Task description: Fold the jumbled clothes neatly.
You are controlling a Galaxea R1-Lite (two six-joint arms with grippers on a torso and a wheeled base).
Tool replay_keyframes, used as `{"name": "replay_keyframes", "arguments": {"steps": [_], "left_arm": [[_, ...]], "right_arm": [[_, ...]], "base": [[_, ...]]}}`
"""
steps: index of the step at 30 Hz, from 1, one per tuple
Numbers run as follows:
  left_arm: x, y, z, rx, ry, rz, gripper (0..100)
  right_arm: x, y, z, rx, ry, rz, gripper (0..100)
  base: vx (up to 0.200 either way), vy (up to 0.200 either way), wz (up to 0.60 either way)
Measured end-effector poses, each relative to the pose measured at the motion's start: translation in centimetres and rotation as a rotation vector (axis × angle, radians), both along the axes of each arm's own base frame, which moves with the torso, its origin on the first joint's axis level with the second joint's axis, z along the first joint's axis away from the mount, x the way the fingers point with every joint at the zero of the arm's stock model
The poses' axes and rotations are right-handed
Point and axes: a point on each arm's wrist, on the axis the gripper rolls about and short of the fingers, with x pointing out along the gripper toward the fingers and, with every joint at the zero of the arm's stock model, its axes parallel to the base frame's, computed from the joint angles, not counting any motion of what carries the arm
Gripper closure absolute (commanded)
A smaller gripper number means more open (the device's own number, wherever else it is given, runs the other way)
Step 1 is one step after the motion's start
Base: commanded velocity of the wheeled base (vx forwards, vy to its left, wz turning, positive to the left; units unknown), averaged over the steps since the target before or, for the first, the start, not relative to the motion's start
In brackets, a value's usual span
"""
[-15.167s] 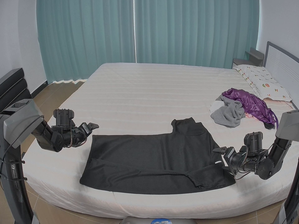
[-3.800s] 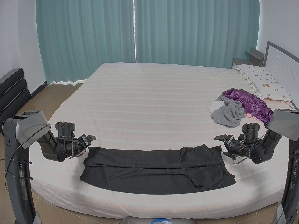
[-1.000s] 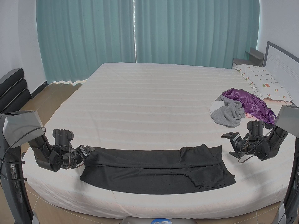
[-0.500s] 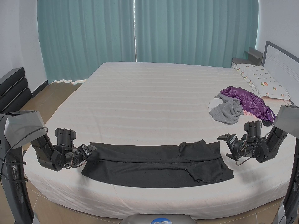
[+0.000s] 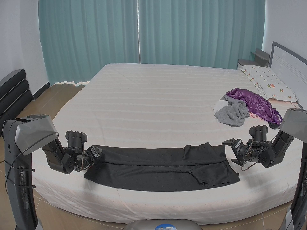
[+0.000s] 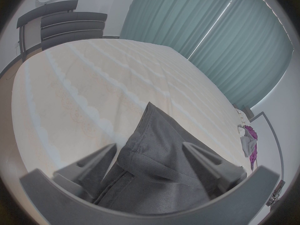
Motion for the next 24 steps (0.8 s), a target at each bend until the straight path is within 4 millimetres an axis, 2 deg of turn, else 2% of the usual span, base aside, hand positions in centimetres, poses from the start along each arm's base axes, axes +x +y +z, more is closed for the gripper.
{"name": "replay_keyframes", "arguments": {"steps": [10,24], "left_arm": [[0.3,-0.4,-0.1,0.065,-0.014,0.060,100],[0.4,-0.3,2.0,0.073,-0.125,0.085,100]], "right_arm": [[0.0,0.2,0.0,-0.002,-0.001,0.005,0],[-0.9,2.4,0.6,-0.010,0.010,0.053,0]], "base": [[0.000,0.000,0.00],[0.000,0.000,0.00]]}}
